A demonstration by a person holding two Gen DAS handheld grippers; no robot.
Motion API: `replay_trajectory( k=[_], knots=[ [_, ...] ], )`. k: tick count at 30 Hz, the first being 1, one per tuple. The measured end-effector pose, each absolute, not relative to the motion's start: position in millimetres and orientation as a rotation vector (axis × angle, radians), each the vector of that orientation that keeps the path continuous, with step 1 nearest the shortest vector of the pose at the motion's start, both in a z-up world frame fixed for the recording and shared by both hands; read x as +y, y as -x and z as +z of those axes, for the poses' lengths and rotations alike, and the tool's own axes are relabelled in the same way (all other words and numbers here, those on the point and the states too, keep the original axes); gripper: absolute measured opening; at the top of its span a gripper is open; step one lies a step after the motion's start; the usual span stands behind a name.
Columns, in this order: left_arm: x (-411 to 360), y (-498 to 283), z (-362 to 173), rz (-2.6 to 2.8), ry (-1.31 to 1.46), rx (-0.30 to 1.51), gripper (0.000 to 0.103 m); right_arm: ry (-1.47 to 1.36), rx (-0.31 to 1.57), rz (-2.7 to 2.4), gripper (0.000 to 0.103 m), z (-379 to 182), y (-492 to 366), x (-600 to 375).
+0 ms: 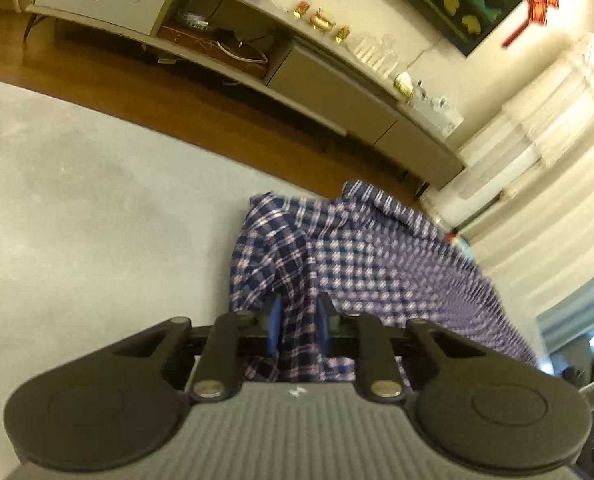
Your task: Fold clothes
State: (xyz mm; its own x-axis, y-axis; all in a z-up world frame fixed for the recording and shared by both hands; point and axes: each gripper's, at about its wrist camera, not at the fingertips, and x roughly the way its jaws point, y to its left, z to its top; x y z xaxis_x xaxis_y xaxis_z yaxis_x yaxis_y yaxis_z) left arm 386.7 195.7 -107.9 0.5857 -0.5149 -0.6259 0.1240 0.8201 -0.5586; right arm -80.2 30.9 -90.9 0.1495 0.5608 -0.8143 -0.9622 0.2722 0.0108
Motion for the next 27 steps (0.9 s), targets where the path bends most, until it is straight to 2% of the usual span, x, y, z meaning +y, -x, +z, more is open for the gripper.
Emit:
replay_trajectory(
  k=[3, 5, 9, 13, 16, 19, 22, 27],
  knots=[
    [201, -390, -100, -0.417, 0.567, 0.827, 0.017, 0.586, 0.786, 1.135, 0.0, -78, 72, 24],
    [199, -394, -98, -0.421, 0.561, 0.824, 0.01, 0.572, 0.747, 1.085, 0.0, -63, 68, 14],
    [193, -402, -103, -0.406, 0.515, 0.855, 0.009, 0.542, 0.672, 1.027, 0.0, -36, 60, -3],
    [186, -402, -105, -0.394, 0.492, 0.857, 0.025, 0.538, 0.659, 0.957, 0.0, -32, 50, -22],
    [189, -401, -105, -0.381, 0.531, 0.84, 0.031, 0.399, 0.624, 0.809, 0.0, -9, 9, -73],
    [199, -400, -105, -0.352, 0.607, 0.811, 0.031, 0.048, 0.524, 0.527, 0.0, 31, -41, -180],
    [207, -399, -104, -0.332, 0.677, 0.782, 0.031, -0.253, 0.491, 0.266, 0.0, 32, -65, -276],
    [200, -399, -97, -0.364, 0.651, 0.783, 0.031, -0.286, 0.585, 0.267, 0.0, 10, -79, -278]
  ],
)
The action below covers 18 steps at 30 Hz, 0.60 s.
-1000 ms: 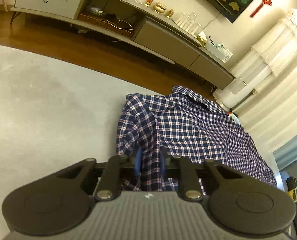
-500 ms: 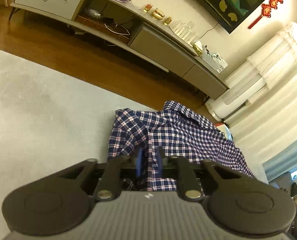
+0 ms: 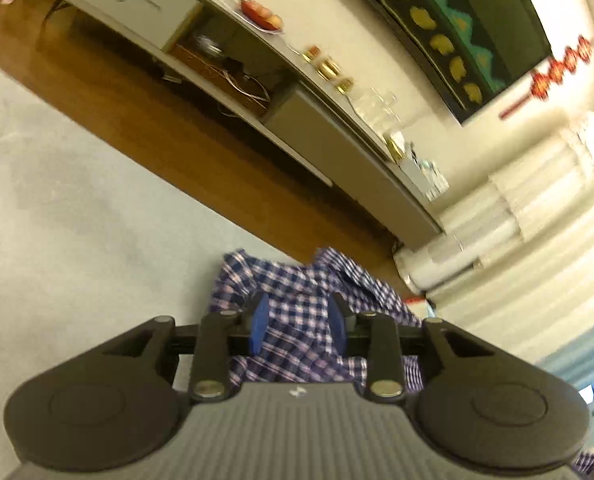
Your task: Fold clothes
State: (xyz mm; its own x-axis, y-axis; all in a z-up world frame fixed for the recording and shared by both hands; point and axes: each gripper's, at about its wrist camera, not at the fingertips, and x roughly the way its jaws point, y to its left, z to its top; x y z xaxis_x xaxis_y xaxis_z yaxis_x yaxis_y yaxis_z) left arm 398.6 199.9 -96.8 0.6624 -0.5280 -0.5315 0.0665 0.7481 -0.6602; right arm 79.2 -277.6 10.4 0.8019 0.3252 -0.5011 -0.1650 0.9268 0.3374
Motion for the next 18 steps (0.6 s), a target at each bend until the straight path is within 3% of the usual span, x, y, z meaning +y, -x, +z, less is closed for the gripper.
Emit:
replay_trajectory(
  k=[7, 11, 14, 18],
  knots=[
    [162, -412, -96, -0.419, 0.49, 0.904, 0.032, -0.243, 0.517, 0.426, 0.0, 14, -67, -228],
    [164, -422, -111, -0.398, 0.513, 0.965, 0.032, -0.049, 0.51, 0.91, 0.0, 29, -18, -153],
    [174, -423, -118, -0.407, 0.54, 0.964, 0.032, 0.193, 0.598, 1.121, 0.0, 9, 19, -90],
    [183, -422, -122, -0.433, 0.54, 0.959, 0.031, 0.289, 0.749, 1.091, 0.0, -33, 18, -55]
  ],
)
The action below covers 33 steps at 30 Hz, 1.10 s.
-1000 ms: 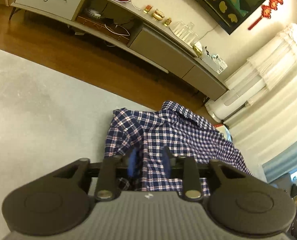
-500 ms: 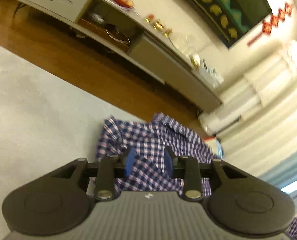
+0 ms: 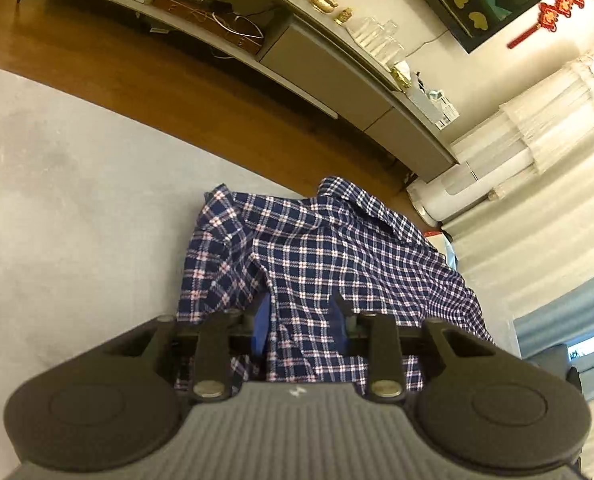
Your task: Fold clothes
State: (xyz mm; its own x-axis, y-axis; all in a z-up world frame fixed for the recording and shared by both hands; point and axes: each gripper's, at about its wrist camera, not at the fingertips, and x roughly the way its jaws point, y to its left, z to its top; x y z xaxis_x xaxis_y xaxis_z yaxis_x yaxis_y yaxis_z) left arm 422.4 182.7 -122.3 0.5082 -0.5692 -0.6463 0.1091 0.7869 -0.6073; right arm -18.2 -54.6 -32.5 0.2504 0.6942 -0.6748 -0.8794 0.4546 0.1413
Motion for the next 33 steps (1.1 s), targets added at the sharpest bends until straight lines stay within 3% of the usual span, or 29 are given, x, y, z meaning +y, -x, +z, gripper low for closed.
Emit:
replay_trajectory(
  k=[3, 5, 8, 13, 16, 20, 24, 25, 26, 31, 33],
  knots=[
    [181, -421, -122, -0.436, 0.511, 0.943, 0.023, 0.289, 0.788, 1.087, 0.0, -42, 16, -59],
    [179, -418, -118, -0.431, 0.479, 0.909, 0.003, 0.284, 0.783, 1.111, 0.0, -40, 21, -60],
    [185, -409, -109, -0.433, 0.503, 0.827, 0.002, 0.294, 0.792, 1.145, 0.0, -43, 28, -53],
    [195, -408, -111, -0.398, 0.531, 0.842, 0.001, 0.354, 0.825, 1.197, 0.0, -59, 36, -26],
    [199, -405, -113, -0.404, 0.542, 0.861, 0.004, 0.418, 0.853, 1.201, 0.0, -72, 43, -12],
    [197, -397, -111, -0.441, 0.521, 0.868, 0.033, 0.435, 0.863, 1.173, 0.0, -75, 40, -12],
    [181, -399, -113, -0.475, 0.438, 0.889, 0.033, 0.405, 0.854, 1.144, 0.001, -70, 33, -21],
    [176, -400, -114, -0.473, 0.414, 0.893, 0.026, 0.398, 0.854, 1.133, 0.001, -70, 30, -23],
    [169, -400, -113, -0.453, 0.371, 0.889, 0.002, 0.392, 0.853, 1.122, 0.001, -70, 28, -24],
    [170, -399, -104, -0.41, 0.368, 0.799, 0.0, 0.425, 0.825, 1.189, 0.002, -64, 40, -19],
    [174, -401, -107, -0.39, 0.388, 0.808, 0.0, 0.472, 0.831, 1.179, 0.007, -73, 47, -10]
  ],
)
